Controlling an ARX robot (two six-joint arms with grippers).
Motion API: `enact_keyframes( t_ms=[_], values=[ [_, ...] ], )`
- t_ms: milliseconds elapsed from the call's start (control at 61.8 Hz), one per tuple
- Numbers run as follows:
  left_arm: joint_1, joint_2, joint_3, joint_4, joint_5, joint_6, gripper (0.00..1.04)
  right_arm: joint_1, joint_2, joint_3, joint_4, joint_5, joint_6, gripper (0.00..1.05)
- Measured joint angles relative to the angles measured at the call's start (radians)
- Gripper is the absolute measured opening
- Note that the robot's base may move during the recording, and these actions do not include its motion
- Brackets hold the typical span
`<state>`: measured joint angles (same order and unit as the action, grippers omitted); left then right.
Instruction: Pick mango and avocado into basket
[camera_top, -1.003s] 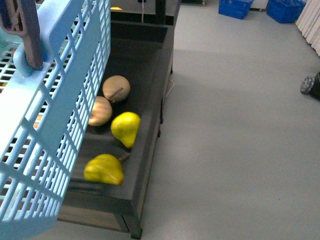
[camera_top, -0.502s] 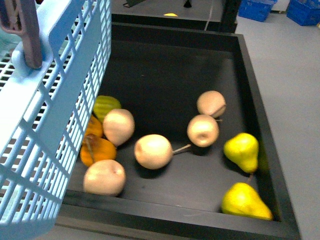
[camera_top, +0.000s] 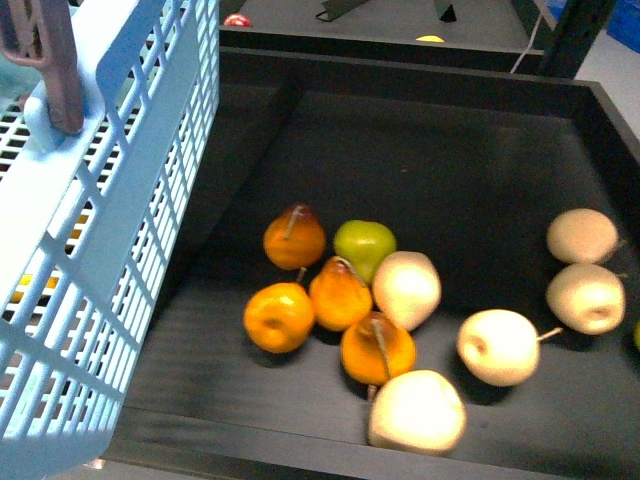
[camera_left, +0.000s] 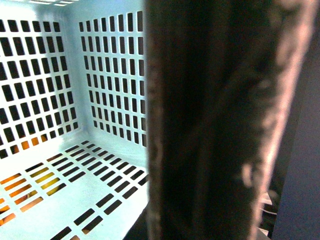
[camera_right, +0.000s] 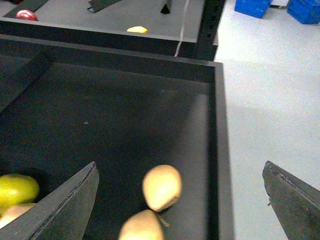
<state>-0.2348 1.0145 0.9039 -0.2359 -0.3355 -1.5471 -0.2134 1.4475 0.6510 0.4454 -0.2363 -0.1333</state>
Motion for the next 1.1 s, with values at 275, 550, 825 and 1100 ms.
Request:
enact_keyframes(
  t_ms=[275, 550, 825, 1100],
  values=[
    [-0.001, 0.001, 0.0, 0.0, 0.005, -0.002, 0.06, 0.0, 0.001, 0.0, 0.0, 0.002, 0.0, 0.97],
    [0.0, 0.0, 0.0, 0.0, 0.002, -0.001, 0.06, 0.0, 0.0, 0.001, 0.001, 0.003, 0.0, 0.97],
    [0.0, 0.001, 0.0, 0.0, 0.003, -0.002, 0.06, 0.0, 0.0, 0.0, 0.0, 0.002, 0.0, 0.97],
    [-0.001, -0.001, 0.001, 0.0, 0.001, -0.001, 0.06, -0.001, -0.001, 0.001, 0.001, 0.002, 0.0, 0.97]
  ],
)
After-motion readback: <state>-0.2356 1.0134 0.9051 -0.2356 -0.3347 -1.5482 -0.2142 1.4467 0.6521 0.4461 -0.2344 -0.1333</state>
